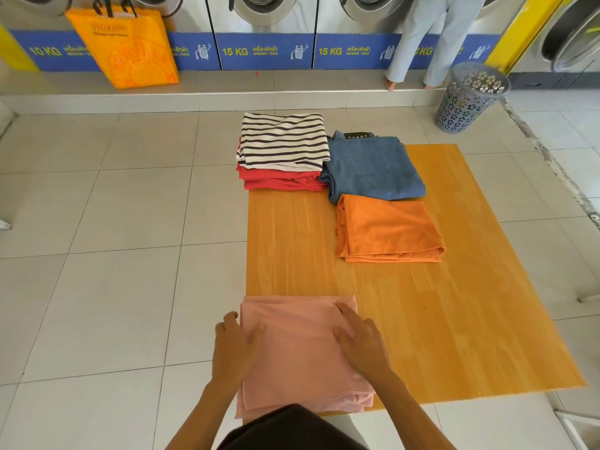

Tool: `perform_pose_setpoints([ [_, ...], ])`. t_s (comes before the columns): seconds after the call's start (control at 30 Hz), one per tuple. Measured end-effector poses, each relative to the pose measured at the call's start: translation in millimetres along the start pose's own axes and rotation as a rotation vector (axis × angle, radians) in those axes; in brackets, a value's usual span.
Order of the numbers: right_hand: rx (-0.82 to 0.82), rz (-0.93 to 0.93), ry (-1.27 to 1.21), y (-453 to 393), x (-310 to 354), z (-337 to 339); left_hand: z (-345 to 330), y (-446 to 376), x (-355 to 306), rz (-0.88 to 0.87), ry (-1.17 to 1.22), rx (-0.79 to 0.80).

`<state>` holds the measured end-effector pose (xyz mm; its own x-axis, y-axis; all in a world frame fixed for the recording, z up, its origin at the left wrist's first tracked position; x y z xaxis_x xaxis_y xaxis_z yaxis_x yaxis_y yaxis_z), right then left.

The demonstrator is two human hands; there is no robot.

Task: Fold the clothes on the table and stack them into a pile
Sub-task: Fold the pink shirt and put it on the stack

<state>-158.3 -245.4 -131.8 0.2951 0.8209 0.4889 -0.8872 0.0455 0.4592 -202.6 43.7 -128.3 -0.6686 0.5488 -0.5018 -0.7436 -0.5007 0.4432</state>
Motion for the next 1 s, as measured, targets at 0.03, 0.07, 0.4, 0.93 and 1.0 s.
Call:
perform_pose_setpoints([
  [0.03, 0.001, 0.004, 0.000, 0, 0, 0, -2, 7, 2, -0.003, -0.040, 0.010],
  [0.07, 0.004, 0.007, 0.001, 0, 0, 0, -5, 14, 3, -0.025, -0.093, 0.005],
  [0.4, 0.013, 0.010, -0.021, -3, -2, -2, -33, 39, 18, 0.218, 0.011, 0.255],
  [0.93, -0.097, -0.021, -0.352, -4, 27, 51, -19, 11, -17, 0.173, 0.360, 0.373],
  [1.0, -0.098, -0.060, -0.385, -13, 28, 56, -17, 2, -23, 0.165, 0.432, 0.332],
])
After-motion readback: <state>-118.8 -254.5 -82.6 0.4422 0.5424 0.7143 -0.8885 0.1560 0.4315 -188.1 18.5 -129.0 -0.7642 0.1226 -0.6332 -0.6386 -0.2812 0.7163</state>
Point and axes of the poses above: each hand's wrist, its own y-axis away from the middle knuckle, its own z-axis out of the back of the hand, x = y × z, the point moved 8 cm from there along -y, towards the middle knuckle, and after that the axes turned 3 degrees about -x, right-handed, at the moved point
